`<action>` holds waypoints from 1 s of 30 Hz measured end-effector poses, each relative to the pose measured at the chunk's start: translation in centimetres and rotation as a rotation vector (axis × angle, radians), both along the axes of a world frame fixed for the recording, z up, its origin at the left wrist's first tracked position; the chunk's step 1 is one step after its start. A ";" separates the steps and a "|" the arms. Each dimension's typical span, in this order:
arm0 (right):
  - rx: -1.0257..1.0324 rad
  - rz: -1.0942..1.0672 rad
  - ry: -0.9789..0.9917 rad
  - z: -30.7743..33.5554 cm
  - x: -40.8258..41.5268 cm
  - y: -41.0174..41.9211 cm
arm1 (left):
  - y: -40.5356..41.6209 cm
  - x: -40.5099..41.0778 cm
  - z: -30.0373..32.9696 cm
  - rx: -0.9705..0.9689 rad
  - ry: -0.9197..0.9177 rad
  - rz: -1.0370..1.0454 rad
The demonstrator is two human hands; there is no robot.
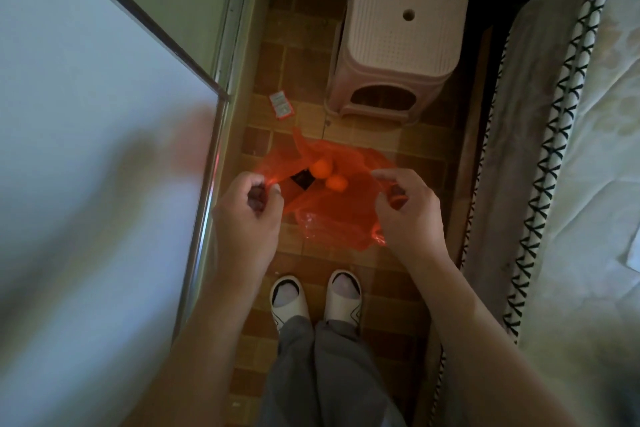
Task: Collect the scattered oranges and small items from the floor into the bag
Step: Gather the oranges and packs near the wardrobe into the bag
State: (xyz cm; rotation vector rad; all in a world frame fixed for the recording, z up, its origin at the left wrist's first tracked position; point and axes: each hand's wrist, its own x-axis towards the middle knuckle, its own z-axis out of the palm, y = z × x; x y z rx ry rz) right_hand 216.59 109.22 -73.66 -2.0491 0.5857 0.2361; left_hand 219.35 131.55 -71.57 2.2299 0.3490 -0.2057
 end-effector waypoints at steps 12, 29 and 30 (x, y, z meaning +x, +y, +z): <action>-0.100 0.063 -0.045 -7.6 0.7 0.0 | 1.5 0.8 -6.8 -0.031 0.034 -0.008; -0.464 0.301 0.056 -6.4 1.0 -0.4 | 3.7 2.9 -4.8 0.186 -0.155 -0.259; -0.479 0.307 0.041 -6.1 1.3 -0.8 | 3.1 3.3 -4.3 0.224 -0.192 -0.286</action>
